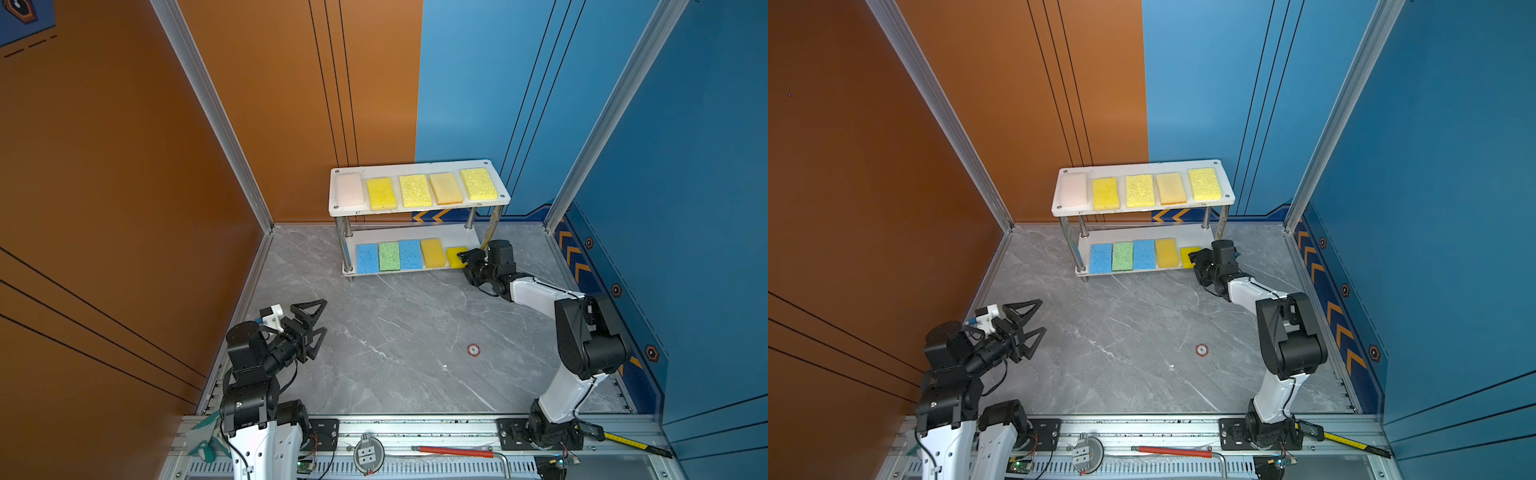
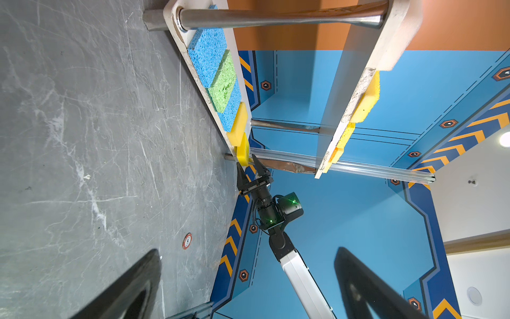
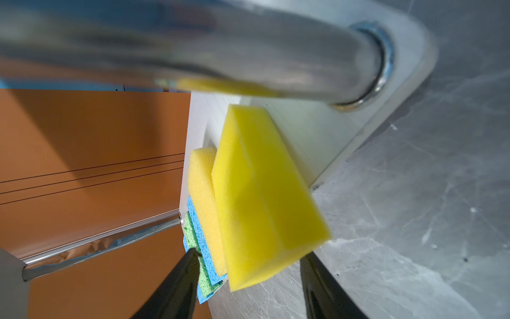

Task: Place and organize the cleaning sponges onto the shelf
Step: 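Carry the small yellow sponge with the right gripper to the lower shelf end, then set the small yellow sponge beside the yellow sponge and open the right gripper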

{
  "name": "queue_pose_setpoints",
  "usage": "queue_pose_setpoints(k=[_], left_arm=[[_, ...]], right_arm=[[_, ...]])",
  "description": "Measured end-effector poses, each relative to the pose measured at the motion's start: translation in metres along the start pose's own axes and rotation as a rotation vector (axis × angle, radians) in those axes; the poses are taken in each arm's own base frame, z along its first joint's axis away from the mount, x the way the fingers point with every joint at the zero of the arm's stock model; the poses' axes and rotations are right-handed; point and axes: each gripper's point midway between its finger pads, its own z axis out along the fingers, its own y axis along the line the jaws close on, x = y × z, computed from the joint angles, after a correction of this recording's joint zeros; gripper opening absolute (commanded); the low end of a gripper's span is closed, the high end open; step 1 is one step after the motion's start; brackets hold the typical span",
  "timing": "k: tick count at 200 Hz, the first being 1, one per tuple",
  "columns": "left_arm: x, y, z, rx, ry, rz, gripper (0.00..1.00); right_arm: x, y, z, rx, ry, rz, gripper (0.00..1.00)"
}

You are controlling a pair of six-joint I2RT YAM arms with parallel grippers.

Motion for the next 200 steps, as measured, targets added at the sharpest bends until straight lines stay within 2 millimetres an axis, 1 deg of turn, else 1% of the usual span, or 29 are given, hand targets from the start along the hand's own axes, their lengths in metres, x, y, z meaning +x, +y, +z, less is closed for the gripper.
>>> queue_pose_setpoints(k=[32,50,65,71,87,119,134,153,177,200], left_arm=[[0.003,0.003,-0.002,-0.007,0.001,-0.007,0.98],[0.004,0.003,-0.003,-0.007,0.002,-0.007,0.98],[0.005,0.003,-0.004,-0.005,0.001,-0.006,0.98],[0.005,0.003,-0.004,-0.004,0.001,-0.004,0.98],[0.006,0.003,-0.005,-0.002,0.0,-0.002,0.98],[0.006,0.003,-0.005,-0.002,0.0,-0.002,0.98],[0.006,0.003,-0.005,-0.002,0.0,-0.002,0.98],[0.006,0.003,-0.005,-0.002,0.0,-0.002,0.98],[0.006,0.003,-0.005,-0.002,0.0,-0.002,0.98],[0.006,0.003,-0.005,-0.002,0.0,-0.002,0.98]], right_arm=[[0.002,-0.013,0.012,0.036,0.017,-0.008,0.67],[0.002,-0.018,0.014,0.053,0.023,-0.012,0.71],[0.002,-0.018,0.013,0.058,0.024,-0.022,0.72],[0.002,-0.017,0.013,0.058,0.026,-0.026,0.74],[0.001,-0.017,0.013,0.057,0.029,-0.031,0.76],[0.0,-0.018,0.012,0.061,0.04,-0.039,0.76],[0.001,-0.018,0.009,0.059,0.04,-0.039,0.76],[0.004,-0.016,-0.001,0.05,0.04,-0.041,0.75],[0.006,-0.008,-0.013,0.025,0.037,-0.047,0.75],[0.008,-0.001,-0.016,-0.002,0.042,-0.048,0.72]])
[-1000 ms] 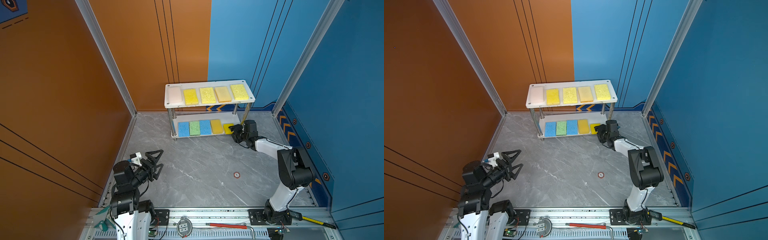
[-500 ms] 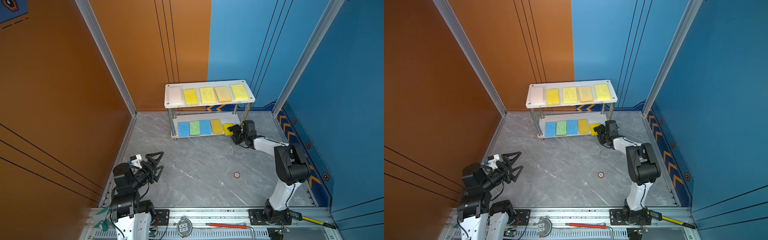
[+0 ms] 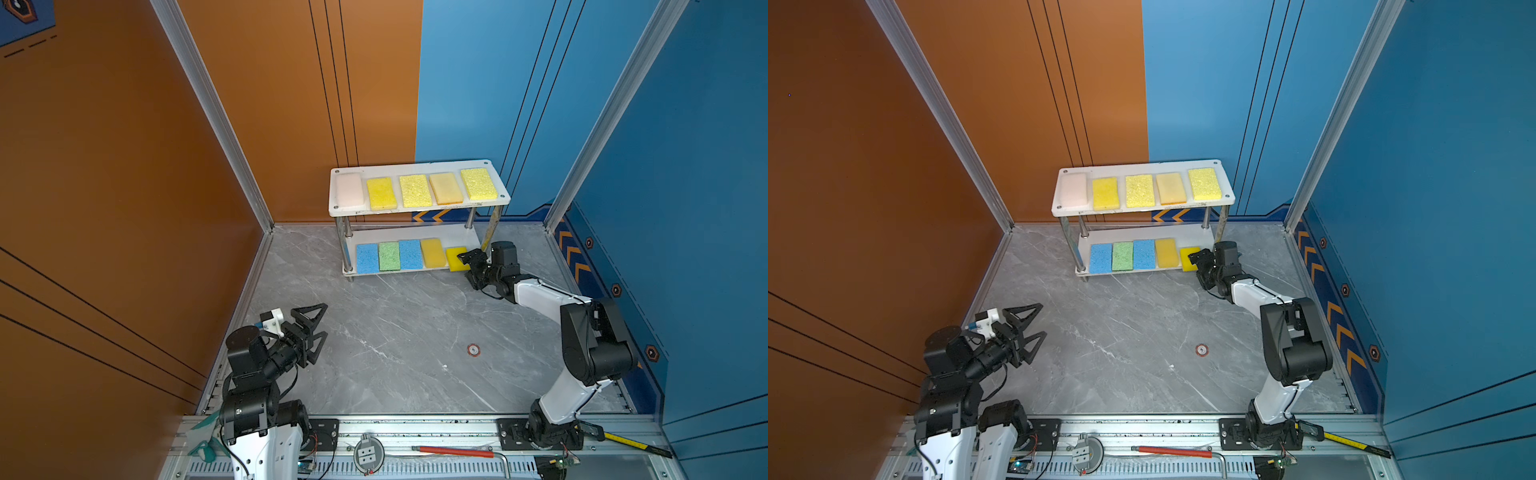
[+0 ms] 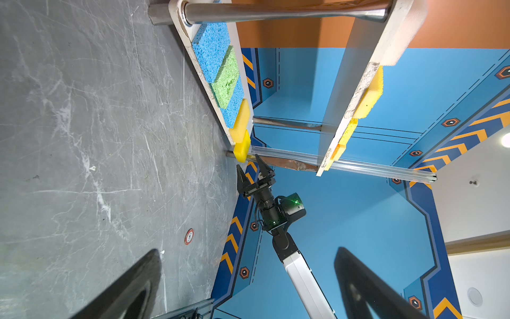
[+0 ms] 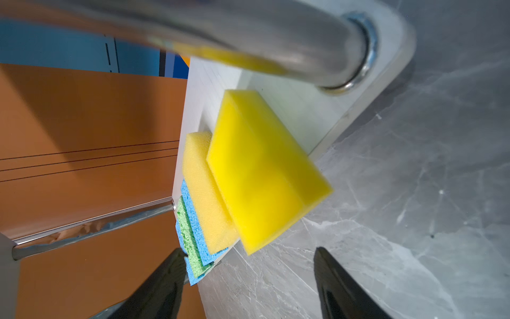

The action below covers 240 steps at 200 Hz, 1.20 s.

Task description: Place and organize the cleaning sponges onto the shelf

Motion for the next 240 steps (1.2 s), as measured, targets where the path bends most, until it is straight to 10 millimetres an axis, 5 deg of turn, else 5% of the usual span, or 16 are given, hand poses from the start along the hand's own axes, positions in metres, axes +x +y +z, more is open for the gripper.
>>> queue_pose_setpoints(k=[58,101,156,240], left_arm=[[0.0,0.0,0.0,-0.001,0.001,0.007,0.98],[-0.001,0.005,0.002,-0.013,0.003,0.01,0.98],[-0.003,0.015,0.005,-0.036,0.006,-0.006,0.98],[-0.004,0.016,0.005,-0.038,0.002,-0.01,0.98]], right_arm=[[0.001,0.009,0.002,-0.064,-0.006,0.034,0.54],[0.009,0.007,-0.011,-0.062,-0.002,0.022,0.0],[0.023,-0.033,-0.016,-0.03,0.004,0.104,0.0],[0.011,-0.034,0.022,-0.093,-0.027,0.187,0.0]])
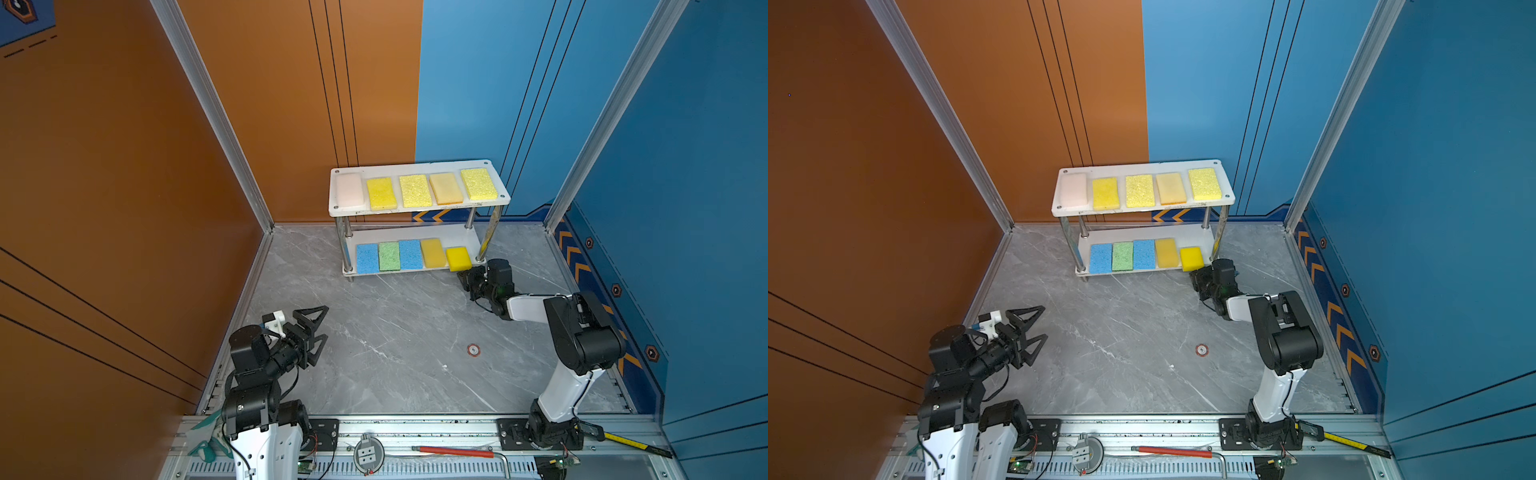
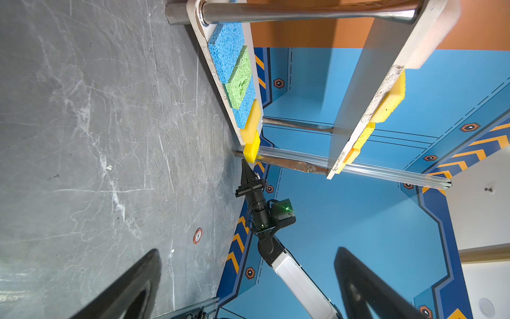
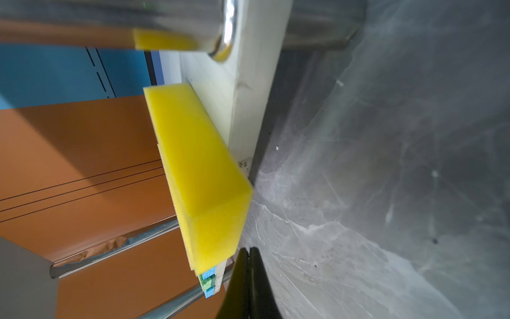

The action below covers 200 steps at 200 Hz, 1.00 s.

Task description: Place and organize the cleaning sponges onto the shelf

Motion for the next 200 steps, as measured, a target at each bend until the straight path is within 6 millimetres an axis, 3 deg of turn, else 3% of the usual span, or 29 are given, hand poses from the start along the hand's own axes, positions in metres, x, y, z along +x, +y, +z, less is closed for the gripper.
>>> queue_pose_setpoints(k=[63,136,200], left_arm=[[-0.005,0.004,0.004,-0.019,0.006,-0.009,0.98],[-0.01,0.005,0.004,-0.022,0.005,-0.011,0.98],[-0.01,0.004,0.004,-0.016,0.008,-0.015,0.98]], right_arm=[[-0.008,0.021,0.009,-0.044,-0.023,-0.009,0.0],[-0.012,0.014,0.017,-0.027,-0.026,-0.007,0.0],[-0.03,0.01,0.013,-0.02,-0.062,0.003,0.0]])
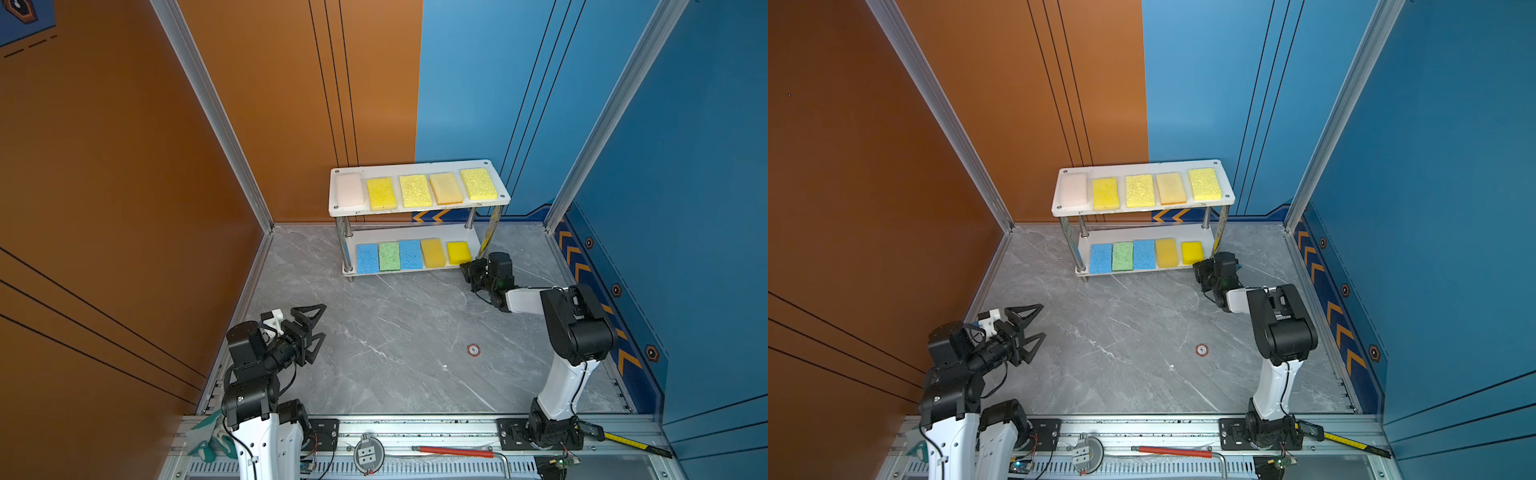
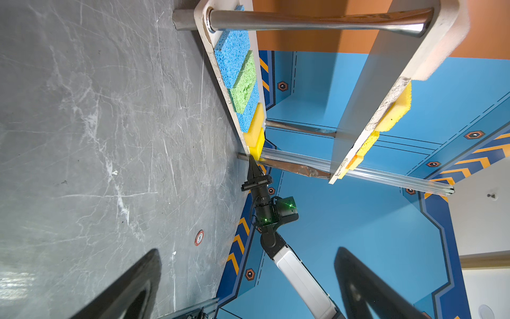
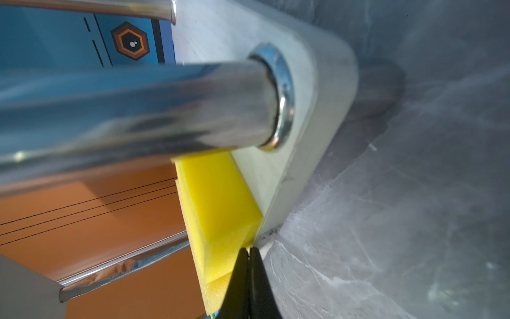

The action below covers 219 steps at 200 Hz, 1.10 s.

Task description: Place and organize the cleaning sponges onto the shelf

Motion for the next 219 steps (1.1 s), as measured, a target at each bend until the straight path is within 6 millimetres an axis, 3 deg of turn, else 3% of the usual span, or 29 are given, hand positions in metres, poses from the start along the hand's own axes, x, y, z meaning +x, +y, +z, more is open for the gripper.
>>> queue_pose_setpoints(k=[78,108,141,177,219], left_arm=[[0.002,-0.001,0.0,0.004,0.01,0.0,0.98],[0.001,-0.001,0.0,0.004,0.006,0.0,0.98],[0.001,-0.001,0.0,0.004,0.006,0.007,0.98],[0.001,-0.001,-0.001,0.006,0.006,0.012,0.98],[0.002,-0.002,-0.002,0.014,0.003,0.021,0.98]], right_arm=[[-0.005,-0.008,-0.003,0.017,-0.01,-0.004,0.0],[-0.009,-0.011,-0.016,0.026,-0.019,0.003,0.0],[-0.018,0.003,-0.048,0.019,-0.034,-0.017,0.0],[-0.032,0.019,-0.095,0.046,-0.058,-0.099,0.0],[-0.039,0.012,-0.138,0.129,-0.06,-0.172,0.0]])
